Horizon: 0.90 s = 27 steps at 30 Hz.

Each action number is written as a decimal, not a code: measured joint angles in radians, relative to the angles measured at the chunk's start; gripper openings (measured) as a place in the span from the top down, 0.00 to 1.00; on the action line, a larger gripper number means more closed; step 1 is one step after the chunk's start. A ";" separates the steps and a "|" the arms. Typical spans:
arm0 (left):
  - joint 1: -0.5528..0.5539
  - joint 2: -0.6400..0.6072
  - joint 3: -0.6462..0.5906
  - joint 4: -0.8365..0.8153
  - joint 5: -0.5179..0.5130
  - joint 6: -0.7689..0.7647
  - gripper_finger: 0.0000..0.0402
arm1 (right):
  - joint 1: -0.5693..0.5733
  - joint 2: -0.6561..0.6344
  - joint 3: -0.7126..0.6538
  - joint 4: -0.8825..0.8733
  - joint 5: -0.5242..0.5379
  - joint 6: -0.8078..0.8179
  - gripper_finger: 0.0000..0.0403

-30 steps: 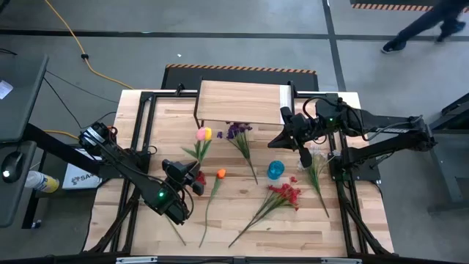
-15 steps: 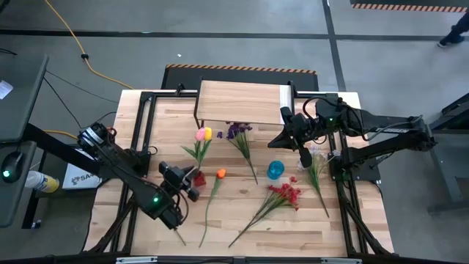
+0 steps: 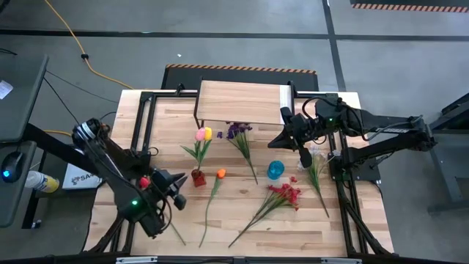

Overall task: Pick and place flowers into a vace then onto a shelf
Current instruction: Put the red flower into the red vase

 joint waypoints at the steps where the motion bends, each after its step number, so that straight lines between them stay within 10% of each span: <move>1: -0.008 -0.006 0.010 -0.001 0.024 0.000 0.75 | 0.000 0.000 0.000 0.000 0.000 0.000 1.00; 12: -0.016 -0.022 0.142 0.137 0.316 -0.001 0.75 | 0.000 0.000 0.000 -0.004 0.000 -0.016 1.00; 27: -0.016 0.089 0.139 0.270 0.424 -0.097 0.75 | 0.000 0.000 0.000 -0.020 0.000 -0.042 1.00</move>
